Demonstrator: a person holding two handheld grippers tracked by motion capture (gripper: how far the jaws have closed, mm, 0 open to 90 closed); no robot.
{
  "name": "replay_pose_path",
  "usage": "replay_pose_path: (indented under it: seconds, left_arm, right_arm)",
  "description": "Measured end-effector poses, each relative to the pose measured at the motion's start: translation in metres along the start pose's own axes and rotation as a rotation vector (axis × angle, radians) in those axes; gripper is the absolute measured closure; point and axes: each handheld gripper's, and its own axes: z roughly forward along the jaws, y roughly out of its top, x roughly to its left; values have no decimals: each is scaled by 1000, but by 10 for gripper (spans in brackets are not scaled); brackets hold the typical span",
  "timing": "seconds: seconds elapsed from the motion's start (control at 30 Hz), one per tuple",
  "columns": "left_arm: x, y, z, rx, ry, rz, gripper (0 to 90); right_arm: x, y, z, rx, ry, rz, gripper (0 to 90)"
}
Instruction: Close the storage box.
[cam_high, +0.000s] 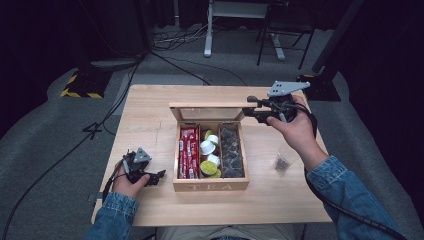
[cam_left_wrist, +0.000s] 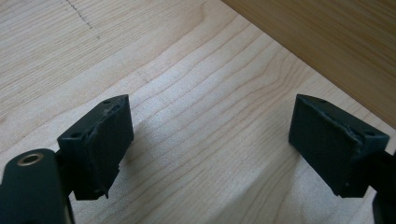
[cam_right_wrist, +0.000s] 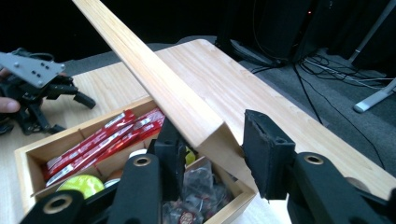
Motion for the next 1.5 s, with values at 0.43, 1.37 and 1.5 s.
replay_pose_path:
  seconds: [0.43, 1.37, 1.5]
  left_arm:
    - [0, 0, 0, 0, 3, 2, 142]
    - [0, 0, 0, -1, 0, -1, 142]
    - [0, 0, 0, -1, 0, -1, 142]
  right_arm:
    - [20, -22, -5, 11, 26, -20, 520]
    - [58, -85, 0, 32, 11, -76, 343]
    - [64, -94, 3, 44, 0, -96, 332]
